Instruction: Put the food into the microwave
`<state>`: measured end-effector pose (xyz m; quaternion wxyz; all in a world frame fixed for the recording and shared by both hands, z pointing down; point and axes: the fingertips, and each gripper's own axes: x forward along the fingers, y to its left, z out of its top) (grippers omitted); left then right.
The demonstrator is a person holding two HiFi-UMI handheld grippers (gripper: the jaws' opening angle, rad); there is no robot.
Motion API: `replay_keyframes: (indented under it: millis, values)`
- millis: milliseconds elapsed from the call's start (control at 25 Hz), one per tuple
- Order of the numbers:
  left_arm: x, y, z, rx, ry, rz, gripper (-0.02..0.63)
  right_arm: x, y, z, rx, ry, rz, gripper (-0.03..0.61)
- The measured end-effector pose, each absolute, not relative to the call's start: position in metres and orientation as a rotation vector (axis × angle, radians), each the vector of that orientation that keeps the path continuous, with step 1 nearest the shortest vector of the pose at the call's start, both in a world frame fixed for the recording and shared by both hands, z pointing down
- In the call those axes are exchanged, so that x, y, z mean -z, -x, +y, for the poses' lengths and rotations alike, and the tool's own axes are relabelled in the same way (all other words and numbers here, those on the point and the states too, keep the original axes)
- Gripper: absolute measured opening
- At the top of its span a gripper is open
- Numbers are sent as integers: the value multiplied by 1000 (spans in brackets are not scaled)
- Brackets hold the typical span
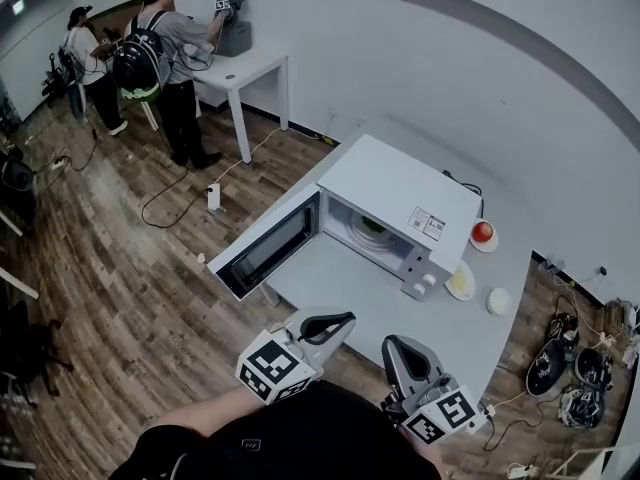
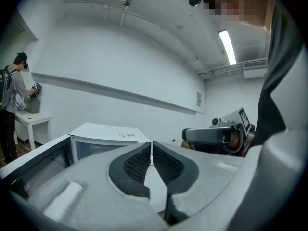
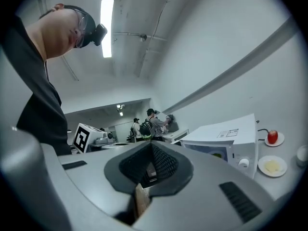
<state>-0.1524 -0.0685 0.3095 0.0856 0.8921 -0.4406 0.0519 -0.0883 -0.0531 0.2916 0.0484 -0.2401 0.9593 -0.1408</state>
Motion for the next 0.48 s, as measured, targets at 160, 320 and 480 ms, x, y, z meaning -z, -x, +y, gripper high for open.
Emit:
replay_keyframes:
  millis: [160,320,480]
  values:
    - [-292,131,-61,-160,-2726,-1318,20,-286,73,-50,359,747,2937,14]
    - [-286,126,-56,-162,-2761,-1349,20,-288,64,-42,344,769,2954,14]
    - [-283,126,-52,-160,-2774,-1368,20,-284,55,-35,298,809,2958,14]
